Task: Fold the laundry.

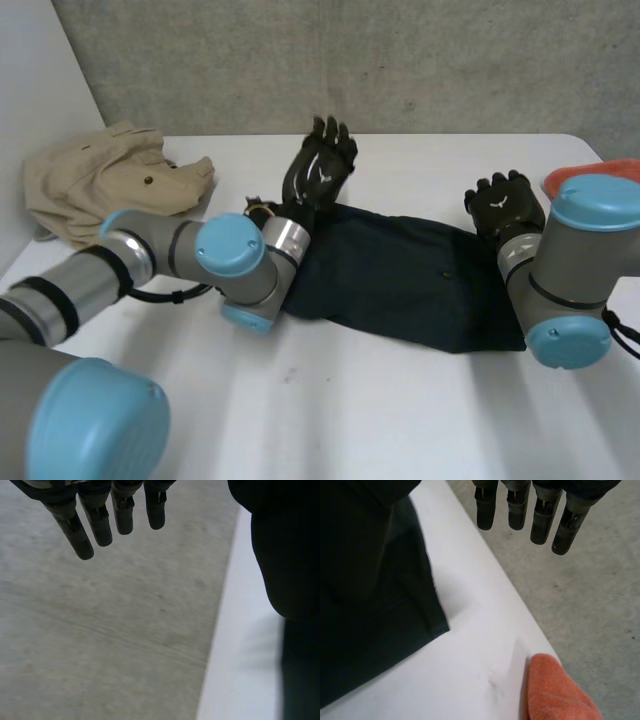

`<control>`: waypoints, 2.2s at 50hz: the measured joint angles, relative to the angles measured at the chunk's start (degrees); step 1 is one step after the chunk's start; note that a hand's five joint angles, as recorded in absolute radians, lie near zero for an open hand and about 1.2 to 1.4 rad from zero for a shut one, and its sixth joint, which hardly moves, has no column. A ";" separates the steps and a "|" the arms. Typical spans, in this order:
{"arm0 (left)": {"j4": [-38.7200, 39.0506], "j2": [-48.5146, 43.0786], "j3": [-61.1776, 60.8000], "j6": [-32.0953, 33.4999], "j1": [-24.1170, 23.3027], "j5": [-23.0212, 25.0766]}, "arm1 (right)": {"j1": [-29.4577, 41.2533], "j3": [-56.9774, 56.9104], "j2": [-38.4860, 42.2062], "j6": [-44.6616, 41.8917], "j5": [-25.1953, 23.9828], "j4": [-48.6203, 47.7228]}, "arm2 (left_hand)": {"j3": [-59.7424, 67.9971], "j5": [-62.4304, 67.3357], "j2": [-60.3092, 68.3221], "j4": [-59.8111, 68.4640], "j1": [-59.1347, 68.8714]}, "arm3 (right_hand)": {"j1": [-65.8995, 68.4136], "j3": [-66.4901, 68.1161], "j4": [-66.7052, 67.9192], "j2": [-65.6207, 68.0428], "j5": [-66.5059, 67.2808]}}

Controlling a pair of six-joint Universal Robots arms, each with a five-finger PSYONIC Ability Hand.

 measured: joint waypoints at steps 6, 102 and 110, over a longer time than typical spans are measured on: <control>4.87 11.83 -10.88 -4.29 0.08 -0.41 | -0.41 4.74 -8.08 3.79 -0.95 0.17 | 0.00 0.00 -0.10 0.00 0.00 | -0.10 -1.03 -0.41 -0.46 -0.40; -27.08 32.25 -25.75 -45.57 -7.22 -11.70 | -5.11 1.90 -17.98 37.42 -31.95 19.55 | 0.00 0.00 -0.11 0.00 0.00 | -0.15 -1.06 -0.53 -0.66 -0.49; -29.92 31.10 -26.35 -47.53 -7.53 -19.31 | -3.76 -5.18 -8.86 31.49 -31.91 27.80 | 0.00 0.00 -0.11 0.00 0.00 | -0.15 -1.06 -0.53 -0.66 -0.49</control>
